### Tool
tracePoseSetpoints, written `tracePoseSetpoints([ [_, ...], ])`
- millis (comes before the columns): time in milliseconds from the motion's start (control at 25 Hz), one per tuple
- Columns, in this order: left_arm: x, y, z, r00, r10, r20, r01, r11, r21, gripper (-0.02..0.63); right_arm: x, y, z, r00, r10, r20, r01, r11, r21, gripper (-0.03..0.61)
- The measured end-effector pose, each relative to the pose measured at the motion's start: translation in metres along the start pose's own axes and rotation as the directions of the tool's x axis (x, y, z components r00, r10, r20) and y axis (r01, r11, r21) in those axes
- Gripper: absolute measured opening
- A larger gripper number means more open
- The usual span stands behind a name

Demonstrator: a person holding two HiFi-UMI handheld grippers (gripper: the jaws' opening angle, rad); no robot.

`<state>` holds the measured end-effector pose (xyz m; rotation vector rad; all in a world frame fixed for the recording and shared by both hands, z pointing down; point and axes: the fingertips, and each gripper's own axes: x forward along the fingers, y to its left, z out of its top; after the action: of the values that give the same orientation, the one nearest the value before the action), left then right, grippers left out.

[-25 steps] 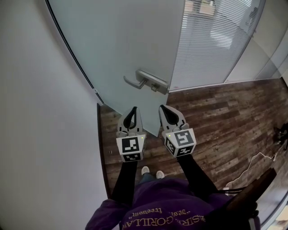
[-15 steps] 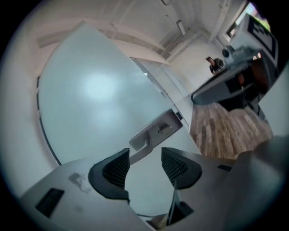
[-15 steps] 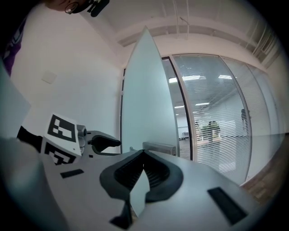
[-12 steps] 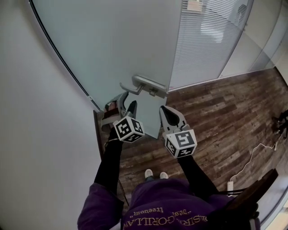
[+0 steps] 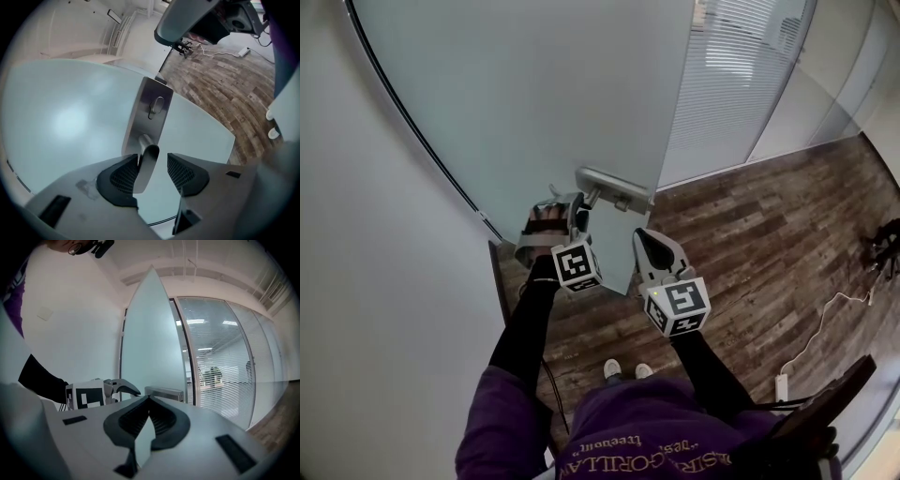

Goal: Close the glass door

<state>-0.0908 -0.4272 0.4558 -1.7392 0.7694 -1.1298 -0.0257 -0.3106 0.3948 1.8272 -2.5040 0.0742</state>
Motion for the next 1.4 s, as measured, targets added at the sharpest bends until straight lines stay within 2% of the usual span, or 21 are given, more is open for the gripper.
tracePoseSetpoints([
  [40,0.000,0.002,0.000,1.000,0.008,0.003,-0.008,1.000,-0.013,0.187,0.001,0.001,-0.001,1.000,-0.002,-0.002,0.002,1.000,-0.001,-0.006],
  [80,0.000,0.005,0.000,1.000,0.015,0.001,-0.015,1.000,-0.019,0.133,0.002,0.001,-0.001,1.000,-0.005,-0.004,0.005,1.000,-0.003,-0.008],
  [200,0.000,0.009,-0.001,1.000,0.012,-0.019,-0.012,1.000,-0.010,0.129,0.006,0.002,-0.005,1.000,-0.015,-0.009,0.015,1.000,-0.007,-0.008],
  [440,0.002,0.005,0.000,0.999,-0.048,-0.009,0.047,0.995,-0.089,0.130,0.008,0.003,-0.011,0.999,-0.039,-0.016,0.039,0.999,-0.013,-0.006],
  [880,0.006,0.002,0.000,0.998,-0.060,0.020,0.063,0.986,-0.154,0.132,0.008,-0.014,-0.025,0.996,-0.082,-0.019,0.082,0.997,0.000,-0.008],
  [1400,0.085,0.032,0.023,0.997,-0.063,-0.042,0.053,0.977,-0.205,0.133,0.069,-0.116,-0.023,0.999,-0.037,-0.040,0.038,0.999,0.025,-0.008],
])
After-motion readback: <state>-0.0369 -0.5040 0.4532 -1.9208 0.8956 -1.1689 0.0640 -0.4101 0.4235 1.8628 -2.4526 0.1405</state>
